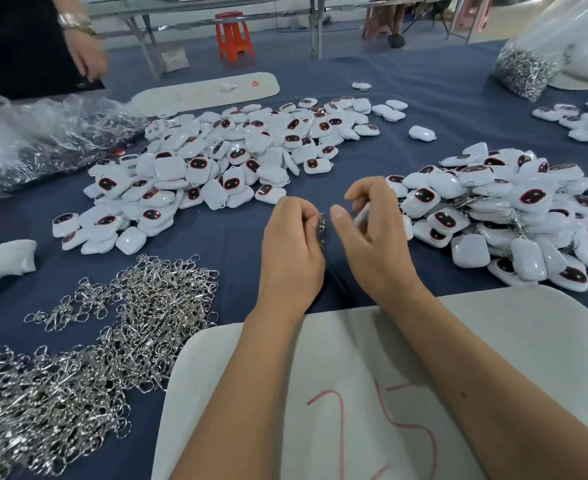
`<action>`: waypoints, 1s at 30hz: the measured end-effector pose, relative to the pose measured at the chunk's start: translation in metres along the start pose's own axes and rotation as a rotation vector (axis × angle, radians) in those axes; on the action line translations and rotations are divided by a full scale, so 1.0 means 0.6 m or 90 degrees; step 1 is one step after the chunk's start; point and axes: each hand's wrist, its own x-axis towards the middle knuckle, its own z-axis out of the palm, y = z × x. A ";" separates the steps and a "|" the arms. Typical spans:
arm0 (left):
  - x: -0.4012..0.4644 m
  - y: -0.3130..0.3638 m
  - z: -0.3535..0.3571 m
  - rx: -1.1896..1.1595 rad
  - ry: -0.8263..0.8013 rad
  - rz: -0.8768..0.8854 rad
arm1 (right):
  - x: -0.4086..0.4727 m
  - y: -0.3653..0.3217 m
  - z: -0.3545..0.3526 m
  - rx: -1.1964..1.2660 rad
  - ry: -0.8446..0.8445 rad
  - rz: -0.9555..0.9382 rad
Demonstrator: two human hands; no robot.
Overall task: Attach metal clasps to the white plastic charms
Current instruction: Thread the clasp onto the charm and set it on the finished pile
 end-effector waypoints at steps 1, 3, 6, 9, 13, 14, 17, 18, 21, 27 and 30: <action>-0.001 -0.002 0.000 0.004 -0.005 -0.004 | 0.001 0.002 -0.001 0.046 -0.009 0.048; -0.002 -0.005 0.000 0.016 -0.013 -0.009 | 0.004 0.008 -0.004 0.100 -0.019 0.116; -0.001 -0.008 0.000 0.045 -0.039 -0.012 | 0.010 0.017 -0.004 0.090 -0.018 0.157; -0.001 -0.011 0.001 0.061 -0.071 -0.020 | 0.012 0.023 -0.001 0.136 0.016 0.203; -0.002 -0.009 0.000 0.060 -0.107 -0.015 | 0.016 0.025 -0.002 0.202 0.058 0.248; -0.003 -0.007 0.001 0.061 -0.119 -0.014 | 0.017 0.026 -0.003 0.200 0.062 0.250; -0.004 -0.001 0.002 0.070 -0.136 -0.015 | 0.017 0.028 -0.003 0.152 0.084 0.230; -0.003 -0.001 0.001 0.072 -0.134 -0.013 | 0.017 0.028 -0.003 0.144 0.092 0.228; -0.003 0.000 -0.001 0.070 -0.131 -0.012 | 0.016 0.029 -0.004 0.145 0.091 0.233; -0.003 0.002 -0.001 0.074 -0.133 -0.009 | 0.015 0.028 -0.003 0.132 0.084 0.205; -0.004 0.002 -0.001 0.078 -0.139 -0.012 | 0.015 0.029 -0.004 0.130 0.079 0.203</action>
